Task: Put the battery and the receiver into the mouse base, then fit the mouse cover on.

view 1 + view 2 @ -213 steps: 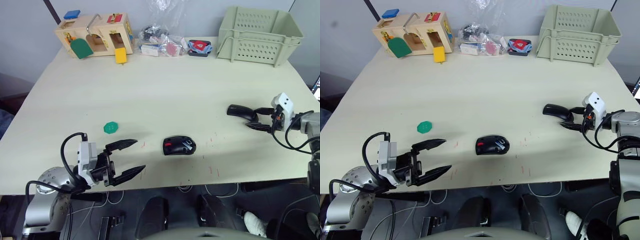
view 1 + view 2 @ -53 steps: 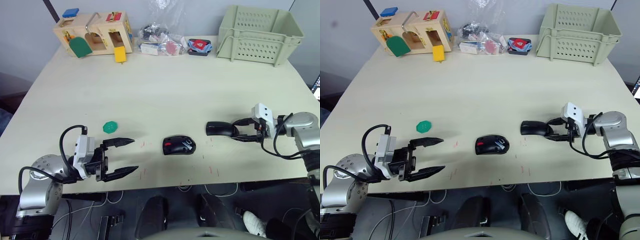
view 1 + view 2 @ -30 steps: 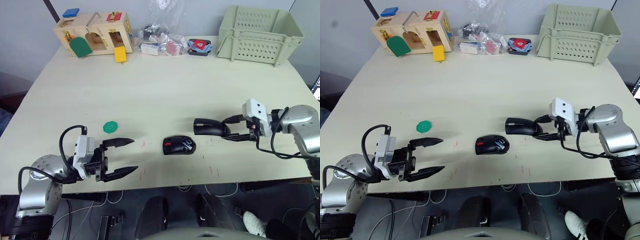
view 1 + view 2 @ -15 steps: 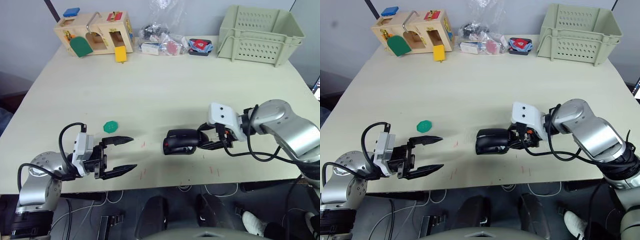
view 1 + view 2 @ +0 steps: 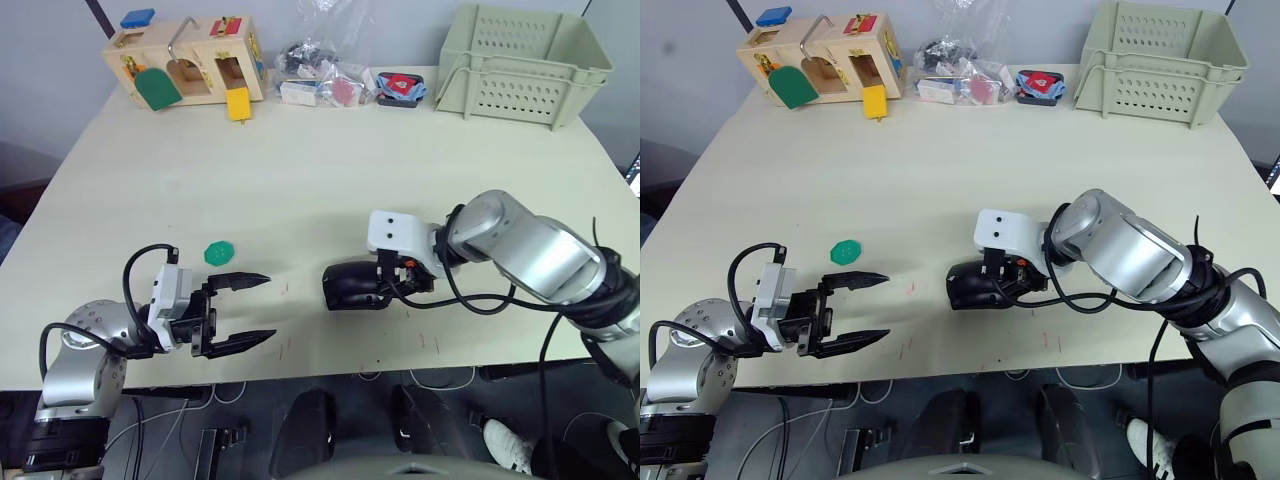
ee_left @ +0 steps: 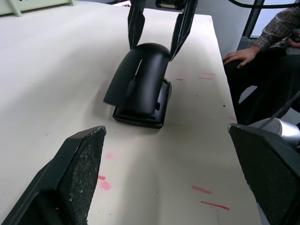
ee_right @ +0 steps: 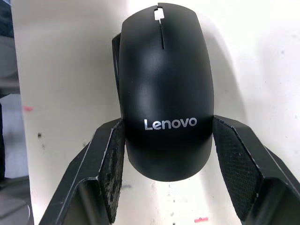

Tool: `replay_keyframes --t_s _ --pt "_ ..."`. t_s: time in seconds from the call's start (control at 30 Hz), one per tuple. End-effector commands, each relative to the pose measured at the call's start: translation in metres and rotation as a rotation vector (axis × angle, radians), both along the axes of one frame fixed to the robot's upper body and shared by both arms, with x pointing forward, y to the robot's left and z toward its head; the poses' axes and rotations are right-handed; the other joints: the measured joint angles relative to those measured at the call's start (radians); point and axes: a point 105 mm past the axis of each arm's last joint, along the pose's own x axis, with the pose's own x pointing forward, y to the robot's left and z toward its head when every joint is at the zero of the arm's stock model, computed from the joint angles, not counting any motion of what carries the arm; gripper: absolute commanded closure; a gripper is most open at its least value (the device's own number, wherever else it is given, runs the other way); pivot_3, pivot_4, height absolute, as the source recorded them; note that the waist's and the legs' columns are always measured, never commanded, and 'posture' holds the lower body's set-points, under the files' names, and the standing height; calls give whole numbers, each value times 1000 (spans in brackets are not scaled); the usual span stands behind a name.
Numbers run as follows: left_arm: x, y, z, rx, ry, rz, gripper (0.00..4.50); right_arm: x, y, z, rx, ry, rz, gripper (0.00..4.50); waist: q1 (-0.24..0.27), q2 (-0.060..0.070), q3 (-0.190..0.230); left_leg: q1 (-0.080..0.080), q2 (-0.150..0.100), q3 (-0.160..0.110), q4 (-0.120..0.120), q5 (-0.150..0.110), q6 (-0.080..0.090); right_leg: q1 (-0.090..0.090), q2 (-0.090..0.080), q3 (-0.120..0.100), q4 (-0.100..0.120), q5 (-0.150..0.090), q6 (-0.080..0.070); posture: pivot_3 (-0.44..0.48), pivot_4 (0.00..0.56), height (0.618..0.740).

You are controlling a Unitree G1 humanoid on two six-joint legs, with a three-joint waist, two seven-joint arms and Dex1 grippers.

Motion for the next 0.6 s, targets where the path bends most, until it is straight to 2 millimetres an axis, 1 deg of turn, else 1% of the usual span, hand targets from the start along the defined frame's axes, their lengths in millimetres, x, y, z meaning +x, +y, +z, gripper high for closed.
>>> replay_keyframes --t_s 0.03,0.33,0.6 --pt "-1 0 4 8 -19 -11 0 -1 2 5 -10 -21 2 2191 0 0 0 0 0 0 0 0 0 0 0 0 0 0 0 0 150 740" --pt "-3 1 3 7 -19 -10 0 -5 3 0 -36 -7 23 2191 -1 0 0 0 0 -1 0 0 0 0 0 0 0 0 0 0 150 740" --pt "-4 2 2 9 -15 -10 0 -1 -6 -6 -60 -7 -8 2191 0 0 0 0 0 -1 0 0 0 0 0 0 0 0 0 0 150 740"
